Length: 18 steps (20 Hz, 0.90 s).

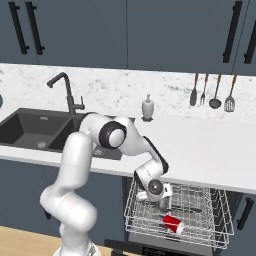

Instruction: Pick up the cup and bowl from the counter, place them in the dishwasher, and close the dishwasher door.

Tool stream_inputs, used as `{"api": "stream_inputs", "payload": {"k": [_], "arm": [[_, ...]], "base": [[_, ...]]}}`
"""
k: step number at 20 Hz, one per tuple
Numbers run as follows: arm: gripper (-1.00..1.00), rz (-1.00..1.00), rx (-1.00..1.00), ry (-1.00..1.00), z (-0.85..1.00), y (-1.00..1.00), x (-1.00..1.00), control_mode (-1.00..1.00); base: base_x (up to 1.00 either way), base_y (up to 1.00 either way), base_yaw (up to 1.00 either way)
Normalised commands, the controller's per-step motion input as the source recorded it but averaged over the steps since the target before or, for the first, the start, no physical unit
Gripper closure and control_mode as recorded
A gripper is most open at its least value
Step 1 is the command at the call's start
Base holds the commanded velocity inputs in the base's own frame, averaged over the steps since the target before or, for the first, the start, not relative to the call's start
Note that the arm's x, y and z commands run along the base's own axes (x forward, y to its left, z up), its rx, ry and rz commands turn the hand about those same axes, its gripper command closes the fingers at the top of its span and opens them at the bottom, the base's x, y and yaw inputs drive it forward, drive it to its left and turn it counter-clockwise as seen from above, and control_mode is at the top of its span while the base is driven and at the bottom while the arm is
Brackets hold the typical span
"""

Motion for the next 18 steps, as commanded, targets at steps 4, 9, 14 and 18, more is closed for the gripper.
{"api": "stream_inputs", "payload": {"k": [4,9,14,18], "arm": [[-1.00,-0.30,-0.22,0.10,0.00,-0.46,0.51,-1.00],[-1.00,-0.30,-0.03,0.12,-0.01,-0.74,0.13,-1.00],[-1.00,-0.23,0.09,0.01,0.36,-0.59,0.00,-1.00],[-1.00,-0.14,0.15,0.00,0.65,-0.69,0.00,-1.00]], "base": [[0.00,0.00,0.00],[0.00,0.00,0.00],[0.00,0.00,0.00],[0.00,0.00,0.00]]}}
